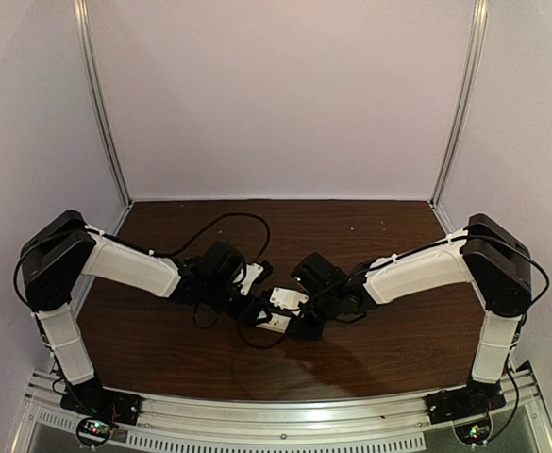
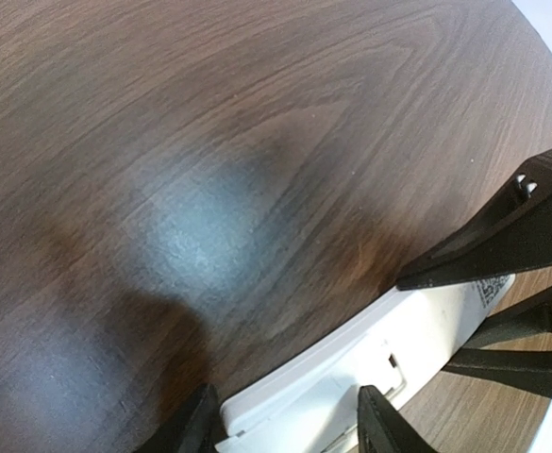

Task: Load the batteries into the remote control
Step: Adjust the battery cover of the remote control without the battery cover.

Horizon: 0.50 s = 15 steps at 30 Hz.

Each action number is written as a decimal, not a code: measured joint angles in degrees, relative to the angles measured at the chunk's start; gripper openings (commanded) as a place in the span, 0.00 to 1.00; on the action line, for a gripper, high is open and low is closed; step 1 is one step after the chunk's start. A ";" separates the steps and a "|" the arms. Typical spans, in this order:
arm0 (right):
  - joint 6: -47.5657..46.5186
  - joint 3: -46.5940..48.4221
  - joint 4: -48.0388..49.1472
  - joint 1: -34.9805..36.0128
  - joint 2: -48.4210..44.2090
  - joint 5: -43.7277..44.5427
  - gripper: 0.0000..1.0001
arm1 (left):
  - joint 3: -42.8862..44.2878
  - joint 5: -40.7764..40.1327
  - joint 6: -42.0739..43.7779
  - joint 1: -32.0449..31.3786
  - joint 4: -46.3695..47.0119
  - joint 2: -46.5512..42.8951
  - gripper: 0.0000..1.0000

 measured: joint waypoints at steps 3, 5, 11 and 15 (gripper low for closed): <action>-0.09 0.00 0.00 0.00 0.00 -0.02 0.44 | 0.00 0.13 -0.07 0.02 -0.07 0.00 0.54; -0.09 0.00 0.02 -0.02 0.00 -0.02 0.51 | 0.00 0.35 -0.31 0.11 -0.17 0.00 0.55; -0.81 0.02 0.59 0.00 0.00 0.02 0.69 | 0.00 1.44 -0.94 0.37 -0.96 -0.07 0.58; -1.40 0.02 0.76 0.11 -0.09 0.04 0.76 | 0.00 1.81 -1.57 0.83 -1.64 -0.46 0.60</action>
